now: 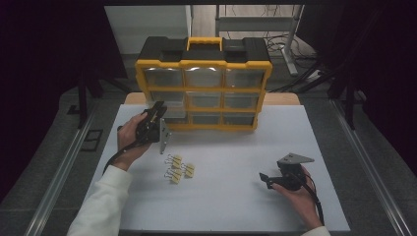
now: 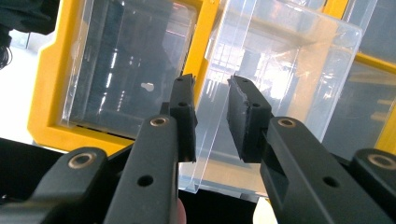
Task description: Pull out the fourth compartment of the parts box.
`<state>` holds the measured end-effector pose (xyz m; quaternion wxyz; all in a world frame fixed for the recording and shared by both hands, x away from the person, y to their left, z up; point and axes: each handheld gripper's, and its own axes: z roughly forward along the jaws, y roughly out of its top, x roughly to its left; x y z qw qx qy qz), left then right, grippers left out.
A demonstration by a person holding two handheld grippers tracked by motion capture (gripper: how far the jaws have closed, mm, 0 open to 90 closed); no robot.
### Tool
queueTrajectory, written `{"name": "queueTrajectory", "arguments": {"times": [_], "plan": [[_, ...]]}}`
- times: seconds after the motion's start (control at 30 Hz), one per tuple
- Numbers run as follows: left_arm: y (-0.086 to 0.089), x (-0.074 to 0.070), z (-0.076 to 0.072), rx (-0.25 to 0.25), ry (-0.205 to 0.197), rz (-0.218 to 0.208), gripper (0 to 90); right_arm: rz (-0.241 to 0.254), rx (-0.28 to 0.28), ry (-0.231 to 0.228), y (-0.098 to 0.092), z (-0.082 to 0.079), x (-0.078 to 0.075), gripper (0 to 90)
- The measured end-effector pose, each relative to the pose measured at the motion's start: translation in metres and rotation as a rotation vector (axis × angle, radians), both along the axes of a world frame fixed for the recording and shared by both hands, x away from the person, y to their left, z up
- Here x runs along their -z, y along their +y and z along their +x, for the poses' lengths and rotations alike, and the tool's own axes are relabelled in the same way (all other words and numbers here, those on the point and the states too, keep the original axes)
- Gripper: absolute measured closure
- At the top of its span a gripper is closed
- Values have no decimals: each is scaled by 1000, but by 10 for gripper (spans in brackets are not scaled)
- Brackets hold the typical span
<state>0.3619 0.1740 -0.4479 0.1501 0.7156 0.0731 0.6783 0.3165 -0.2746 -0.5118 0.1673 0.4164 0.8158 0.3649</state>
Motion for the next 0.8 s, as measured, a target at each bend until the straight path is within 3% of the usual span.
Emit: {"name": "queueTrajectory", "arguments": {"times": [0.8], "plan": [[1,1,-10,11,4,-1,726,-2,0,-3,0,0,0,144]]}}
